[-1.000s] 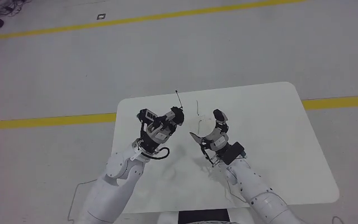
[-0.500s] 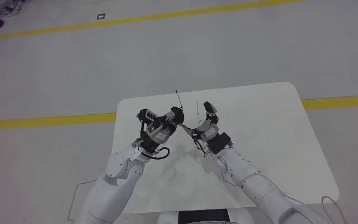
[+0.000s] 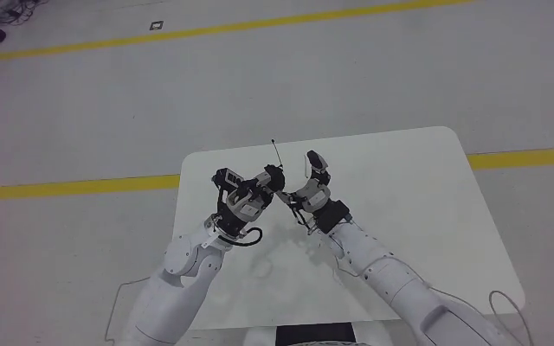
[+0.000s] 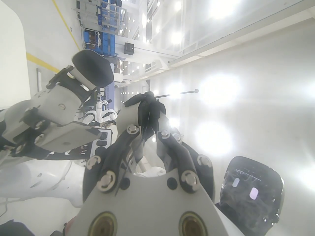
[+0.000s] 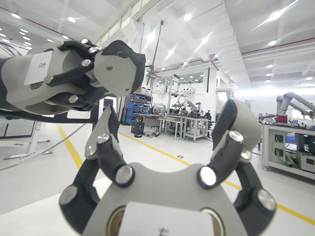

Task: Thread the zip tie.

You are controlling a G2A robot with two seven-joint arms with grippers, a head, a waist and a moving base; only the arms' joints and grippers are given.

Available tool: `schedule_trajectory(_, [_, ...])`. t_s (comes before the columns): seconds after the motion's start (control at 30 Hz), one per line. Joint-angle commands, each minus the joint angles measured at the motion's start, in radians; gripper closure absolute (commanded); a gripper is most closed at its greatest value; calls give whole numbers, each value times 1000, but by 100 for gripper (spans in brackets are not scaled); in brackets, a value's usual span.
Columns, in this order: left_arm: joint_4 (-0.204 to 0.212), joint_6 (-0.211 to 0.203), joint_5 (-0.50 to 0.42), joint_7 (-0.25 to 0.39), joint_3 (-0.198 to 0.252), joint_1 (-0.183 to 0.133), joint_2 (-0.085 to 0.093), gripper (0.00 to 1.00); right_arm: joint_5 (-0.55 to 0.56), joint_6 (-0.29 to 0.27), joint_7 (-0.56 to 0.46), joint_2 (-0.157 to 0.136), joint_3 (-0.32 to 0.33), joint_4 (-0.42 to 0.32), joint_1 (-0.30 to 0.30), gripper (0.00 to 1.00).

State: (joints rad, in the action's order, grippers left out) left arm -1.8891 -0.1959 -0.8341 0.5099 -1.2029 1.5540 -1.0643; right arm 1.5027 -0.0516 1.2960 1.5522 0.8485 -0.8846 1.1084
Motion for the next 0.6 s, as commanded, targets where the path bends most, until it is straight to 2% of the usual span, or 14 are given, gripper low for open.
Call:
schedule_trajectory(0.0, [0, 0, 0, 0, 0, 0, 0, 100, -1, -3, -10, 0, 0, -9, 3, 0])
schedule_trajectory(0.13, [0, 0, 0, 0, 0, 0, 0, 100, 16, 20, -36, -7, 16, -31, 16, 0])
schedule_trajectory(0.37, [0, 0, 0, 0, 0, 0, 0, 100, 29, 7, -29, -8, 25, -24, -1, 0])
schedule_trajectory(0.4, [0, 0, 0, 0, 0, 0, 0, 100, 30, 5, -26, -7, 24, -21, -4, 35])
schedule_trajectory(0.43, [0, 0, 0, 0, 0, 0, 0, 100, 31, 4, -23, -6, 23, -17, -8, 53])
schedule_trajectory(0.57, [0, 0, 0, 0, 0, 0, 0, 100, 21, -1, -2, 1, 17, 3, -19, 65])
